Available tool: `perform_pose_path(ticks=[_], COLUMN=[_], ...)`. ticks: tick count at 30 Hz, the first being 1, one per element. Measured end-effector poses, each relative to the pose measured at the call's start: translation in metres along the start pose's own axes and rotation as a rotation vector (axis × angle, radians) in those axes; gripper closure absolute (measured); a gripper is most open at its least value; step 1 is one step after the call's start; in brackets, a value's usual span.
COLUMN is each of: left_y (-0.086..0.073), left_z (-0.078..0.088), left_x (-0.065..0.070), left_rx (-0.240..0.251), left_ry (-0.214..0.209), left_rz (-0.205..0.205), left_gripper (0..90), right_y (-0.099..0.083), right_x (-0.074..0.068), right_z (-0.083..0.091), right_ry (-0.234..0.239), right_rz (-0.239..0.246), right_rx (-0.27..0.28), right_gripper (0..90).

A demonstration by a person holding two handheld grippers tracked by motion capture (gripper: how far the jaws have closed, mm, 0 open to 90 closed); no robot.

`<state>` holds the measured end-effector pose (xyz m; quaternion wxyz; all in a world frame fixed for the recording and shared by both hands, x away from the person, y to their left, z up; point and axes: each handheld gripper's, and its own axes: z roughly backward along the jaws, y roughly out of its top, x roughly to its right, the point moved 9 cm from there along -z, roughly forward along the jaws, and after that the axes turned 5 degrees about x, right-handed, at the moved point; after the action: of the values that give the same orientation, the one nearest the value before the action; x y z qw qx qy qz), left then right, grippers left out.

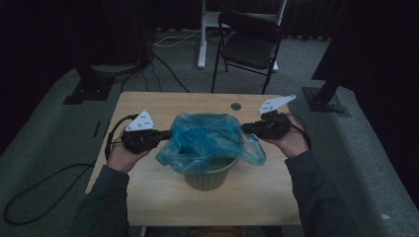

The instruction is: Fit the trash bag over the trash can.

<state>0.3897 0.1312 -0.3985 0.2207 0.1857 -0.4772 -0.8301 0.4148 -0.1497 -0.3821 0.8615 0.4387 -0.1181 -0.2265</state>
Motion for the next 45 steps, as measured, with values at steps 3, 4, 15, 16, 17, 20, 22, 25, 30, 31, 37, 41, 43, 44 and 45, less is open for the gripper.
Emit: perform_pose_path(ticks=[3, 4, 15, 16, 17, 20, 22, 25, 30, 31, 37, 41, 43, 44, 45], left_y=[-0.007, -0.008, -0.004, -0.004, -0.004, -0.002, -0.002, 0.000, 0.003, 0.003, 0.008, 0.010, 0.011, 0.012, 0.013], left_z=[-0.002, -0.002, -0.022, -0.023, -0.024, -0.027, -0.028, -0.031, -0.036, -0.036, -0.035, -0.028, -0.025, -0.023, -0.022], left_x=[-0.008, -0.010, -0.023, -0.024, -0.025, -0.029, -0.031, -0.035, -0.047, -0.047, -0.058, -0.054, -0.051, -0.050, -0.048], left_rx=[-0.011, -0.008, -0.040, -0.040, -0.039, -0.037, -0.035, -0.029, 0.006, 0.006, 0.058, 0.057, 0.063, 0.067, 0.070], left_ry=[0.008, 0.010, 0.104, 0.109, 0.113, 0.122, 0.129, 0.141, 0.154, 0.154, 0.157, 0.147, 0.136, 0.127, 0.118], left_rz=[0.019, 0.024, 0.000, 0.000, 0.003, 0.007, 0.009, 0.014, 0.068, 0.068, 0.149, 0.143, 0.143, 0.142, 0.146], left_gripper=[89.6, 89.6, 88.9, 88.5, 88.4, 87.8, 87.3, 86.7, 86.7, 86.7, 85.2, 79.8, 78.0, 73.8, 72.3], right_y=[-0.004, -0.004, 0.007, 0.009, 0.010, 0.016, 0.018, 0.020, 0.020, 0.020, 0.019, 0.019, 0.019, 0.019, 0.019], right_x=[0.002, 0.002, 0.005, 0.005, 0.004, 0.001, 0.000, -0.002, 0.001, 0.003, 0.011, 0.010, 0.009, 0.009, 0.009], right_z=[0.001, 0.001, -0.002, -0.003, -0.004, -0.007, -0.011, -0.017, -0.026, -0.027, -0.030, -0.029, -0.028, -0.028, -0.028], right_ry=[0.003, 0.003, -0.013, -0.013, -0.013, -0.002, 0.001, 0.013, 0.010, 0.002, -0.019, -0.012, -0.012, -0.011, -0.010], right_rz=[-0.006, -0.006, -0.012, -0.009, -0.006, 0.004, 0.014, 0.018, 0.000, -0.009, -0.041, -0.040, -0.040, -0.037, -0.038], right_rx=[-0.012, -0.012, 0.032, 0.035, 0.042, 0.059, 0.065, 0.054, 0.029, 0.026, 0.018, 0.020, 0.019, 0.021, 0.021], right_gripper=[89.3, 89.3, 74.8, 72.8, 70.5, 65.2, 62.8, 72.0, 87.5, 88.6, 89.9, 89.8, 89.8, 89.8, 89.8])
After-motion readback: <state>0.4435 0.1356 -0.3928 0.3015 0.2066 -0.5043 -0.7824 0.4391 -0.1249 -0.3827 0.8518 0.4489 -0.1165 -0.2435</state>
